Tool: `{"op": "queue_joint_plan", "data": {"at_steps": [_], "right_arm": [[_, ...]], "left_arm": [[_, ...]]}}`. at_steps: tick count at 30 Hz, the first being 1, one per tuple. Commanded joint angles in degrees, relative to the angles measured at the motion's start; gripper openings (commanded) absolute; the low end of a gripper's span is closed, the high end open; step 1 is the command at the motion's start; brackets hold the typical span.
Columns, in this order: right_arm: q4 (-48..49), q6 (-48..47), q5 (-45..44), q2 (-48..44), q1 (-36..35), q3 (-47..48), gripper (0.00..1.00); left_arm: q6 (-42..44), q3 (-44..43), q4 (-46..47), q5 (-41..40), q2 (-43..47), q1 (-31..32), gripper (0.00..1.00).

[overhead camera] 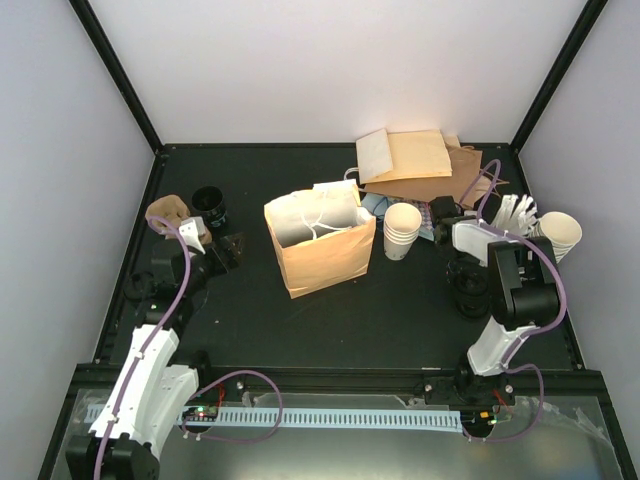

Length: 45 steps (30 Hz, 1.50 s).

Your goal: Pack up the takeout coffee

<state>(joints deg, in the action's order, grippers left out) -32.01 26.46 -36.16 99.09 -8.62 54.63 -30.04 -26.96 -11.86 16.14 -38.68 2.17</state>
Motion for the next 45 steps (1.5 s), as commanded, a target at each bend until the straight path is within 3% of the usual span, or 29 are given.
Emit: {"op": "queue_joint_plan", "data": {"at_steps": [1,7,14,16,18,24,28,30,34,37,41,45], "right_arm": [[-0.15,0.59,-4.57,0.78,0.1,1.09,0.01],[0.18,-0.51,-6.1,0.32,0.27,1.25,0.01],[18.58,-13.95,16.75,-15.89,0.1,-8.26,0.04],[25.57,-17.78,21.72,-20.03,0.1,-12.34,0.3],[36.98,-23.14,27.66,-25.09,0.1,-18.9,0.49],[64.35,-33.51,37.07,-34.81,0.22,-35.48,0.79],[79.53,-31.1,34.99,-31.09,0.32,-39.86,0.8],[77.54,-32.46,34.98,-29.07,0.35,-37.67,0.81],[82.56,-33.75,31.41,-26.21,0.61,-38.04,0.82],[86.79,-33.13,31.53,-24.35,1.4,-38.99,0.82],[83.89,-30.57,34.63,-23.5,4.26,-37.13,0.82],[98.52,-28.18,34.88,-17.65,6.68,-41.48,0.83]], "left_arm": [[0.68,0.06,1.96,1.43,0.78,-0.76,0.99],[0.64,0.15,2.03,1.44,0.7,-0.9,0.99],[2.01,-0.17,2.27,1.68,0.84,-0.94,0.99],[4.17,-0.11,3.59,2.2,0.6,-0.86,0.99],[5.77,-0.67,4.07,-0.31,0.09,-0.86,0.99],[9.95,-0.65,10.84,-6.66,-0.74,-0.64,0.99],[13.65,0.66,15.79,-15.27,-4.12,-0.29,0.99],[15.19,2.75,20.84,-16.34,-5.62,-0.31,0.99],[18.03,7.55,35.28,-17.84,-11.93,-0.25,0.99],[19.55,5.28,38.33,-25.0,-20.48,-0.61,0.99],[23.27,4.32,43.31,-25.92,-26.87,-1.15,0.99],[27.24,7.27,51.97,-26.58,-31.14,-1.46,0.99]]}}
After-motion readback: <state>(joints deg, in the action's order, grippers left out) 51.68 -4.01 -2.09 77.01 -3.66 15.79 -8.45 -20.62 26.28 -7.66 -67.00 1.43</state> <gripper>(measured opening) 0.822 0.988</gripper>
